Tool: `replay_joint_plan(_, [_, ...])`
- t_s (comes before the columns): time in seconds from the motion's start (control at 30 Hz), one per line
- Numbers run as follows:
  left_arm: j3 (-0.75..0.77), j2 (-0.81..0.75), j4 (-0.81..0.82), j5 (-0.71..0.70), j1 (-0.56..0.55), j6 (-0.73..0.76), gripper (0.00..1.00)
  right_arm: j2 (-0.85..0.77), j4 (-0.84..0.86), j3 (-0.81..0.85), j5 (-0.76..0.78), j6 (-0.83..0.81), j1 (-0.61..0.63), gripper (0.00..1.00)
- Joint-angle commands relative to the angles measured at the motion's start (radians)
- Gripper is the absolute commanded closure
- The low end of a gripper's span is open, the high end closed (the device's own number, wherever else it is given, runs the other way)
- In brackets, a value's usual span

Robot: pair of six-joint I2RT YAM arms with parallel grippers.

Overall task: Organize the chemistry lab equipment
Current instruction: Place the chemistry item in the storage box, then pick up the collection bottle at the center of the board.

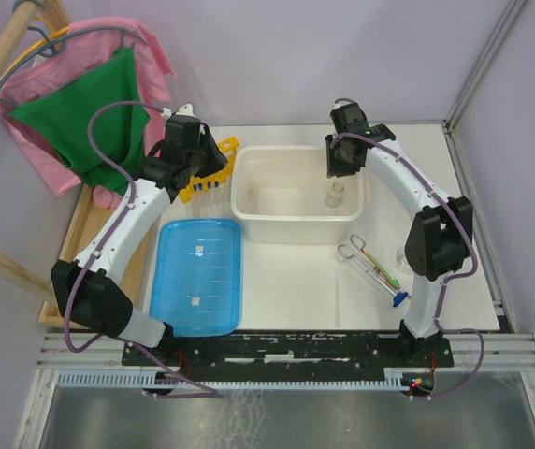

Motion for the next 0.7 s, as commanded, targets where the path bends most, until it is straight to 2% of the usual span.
replay_joint_plan(0.0, [0.002, 0.003, 0.044, 0.017, -0.004, -0.026, 0.67, -0.144, 0.005, 0.051, -0.005, -0.003, 0.003, 0.66])
replay_joint_plan(0.2, [0.014, 0.01, 0.049, 0.015, -0.003, -0.004, 0.67, -0.313, -0.105, 0.051, 0.183, -0.016, 0.0, 0.64])
replay_joint_plan(0.3, [0.015, 0.006, 0.055, 0.002, -0.003, 0.014, 0.67, -0.418, -0.177, -0.025, 0.374, 0.029, -0.005, 0.64])
replay_joint_plan(0.4, [0.017, 0.003, 0.058, -0.023, -0.003, 0.039, 0.67, -0.527, -0.292, -0.147, 0.574, 0.147, -0.034, 0.64])
replay_joint_plan(0.53, [0.016, 0.001, 0.057, -0.047, -0.004, 0.067, 0.67, -0.638, -0.425, -0.314, 0.601, 0.268, -0.1, 0.63])
replay_joint_plan(0.67, [0.008, 0.003, 0.056, -0.044, -0.003, 0.078, 0.67, -0.682, -0.45, -0.491, 0.487, 0.316, -0.134, 0.63])
